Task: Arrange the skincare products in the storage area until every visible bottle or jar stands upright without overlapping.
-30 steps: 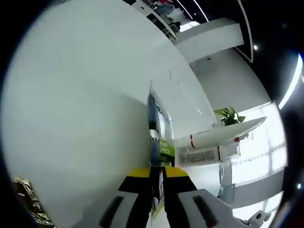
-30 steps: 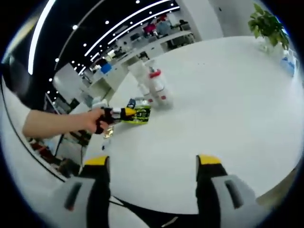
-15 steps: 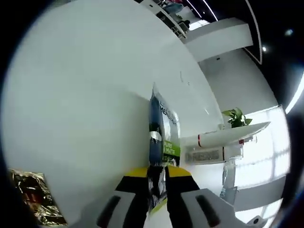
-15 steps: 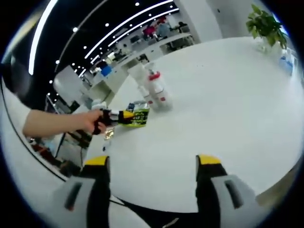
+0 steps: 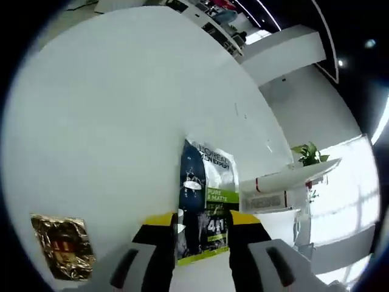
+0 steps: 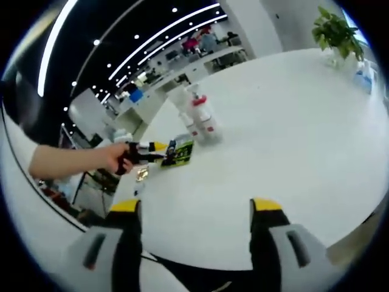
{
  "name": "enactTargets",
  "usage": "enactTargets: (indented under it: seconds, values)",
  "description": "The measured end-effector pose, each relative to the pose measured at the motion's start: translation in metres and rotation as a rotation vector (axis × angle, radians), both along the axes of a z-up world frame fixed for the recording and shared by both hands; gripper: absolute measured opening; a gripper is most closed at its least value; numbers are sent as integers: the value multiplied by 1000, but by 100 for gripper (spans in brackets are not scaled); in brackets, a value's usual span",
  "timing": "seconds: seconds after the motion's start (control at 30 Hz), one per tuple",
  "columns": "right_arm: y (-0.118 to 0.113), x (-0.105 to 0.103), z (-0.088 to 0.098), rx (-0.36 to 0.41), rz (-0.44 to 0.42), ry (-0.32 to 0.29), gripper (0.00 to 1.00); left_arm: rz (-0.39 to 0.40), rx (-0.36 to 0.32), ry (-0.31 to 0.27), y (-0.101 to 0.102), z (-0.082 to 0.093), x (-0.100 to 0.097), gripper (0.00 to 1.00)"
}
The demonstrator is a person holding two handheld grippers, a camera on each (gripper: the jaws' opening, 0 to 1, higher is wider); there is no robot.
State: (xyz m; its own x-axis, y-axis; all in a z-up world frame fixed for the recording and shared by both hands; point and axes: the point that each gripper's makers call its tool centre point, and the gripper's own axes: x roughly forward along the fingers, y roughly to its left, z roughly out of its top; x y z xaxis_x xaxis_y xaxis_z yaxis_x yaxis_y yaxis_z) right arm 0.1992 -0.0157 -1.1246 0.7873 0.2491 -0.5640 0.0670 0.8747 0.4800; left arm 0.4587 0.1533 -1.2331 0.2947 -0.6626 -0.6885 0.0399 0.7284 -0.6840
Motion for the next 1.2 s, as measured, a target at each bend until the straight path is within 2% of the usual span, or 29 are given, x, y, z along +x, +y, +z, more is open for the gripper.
enactTargets:
  seconds: [0.13, 0.23, 0.33, 0.47, 0.63, 0.7, 0.73, 0.8, 0.9, 1.1, 1.2]
  values:
    - [2, -4, -1, -2, 3, 3, 70, -29, 72, -54, 4, -1, 3, 32]
    - [1, -8, -2, 1, -5, 10, 70, -60, 86, -68, 1, -3, 3, 20]
    - [-3, -12, -4, 2, -19, 15, 70, -84, 128, -72, 0, -9, 3, 18]
    - [-6, -16, -5, 7, -38, 20, 69, -88, 144, -71, 0, -14, 5, 1]
    - [-9, -17, -4, 8, -47, 21, 69, -70, 141, -81, -1, -13, 11, 1]
    - [-11, -17, -5, 7, -49, 22, 69, -31, 167, -150, 5, -5, 24, 4]
    - [-12, -17, -5, 7, -50, 22, 69, -20, 231, -228, 14, 0, 33, 6]
    - [-13, -16, -5, 10, -55, 24, 69, -39, 291, -245, 21, -2, 32, 14]
    - [-11, -14, -5, 14, -53, 23, 69, -99, 286, -163, 18, -14, 14, 15]
    - [-10, -10, -6, 15, -39, 19, 69, -112, 278, -125, 19, -20, 6, 12]
    - [-10, -11, -7, 16, -43, 24, 68, -134, 265, -119, 13, -19, 5, 4]
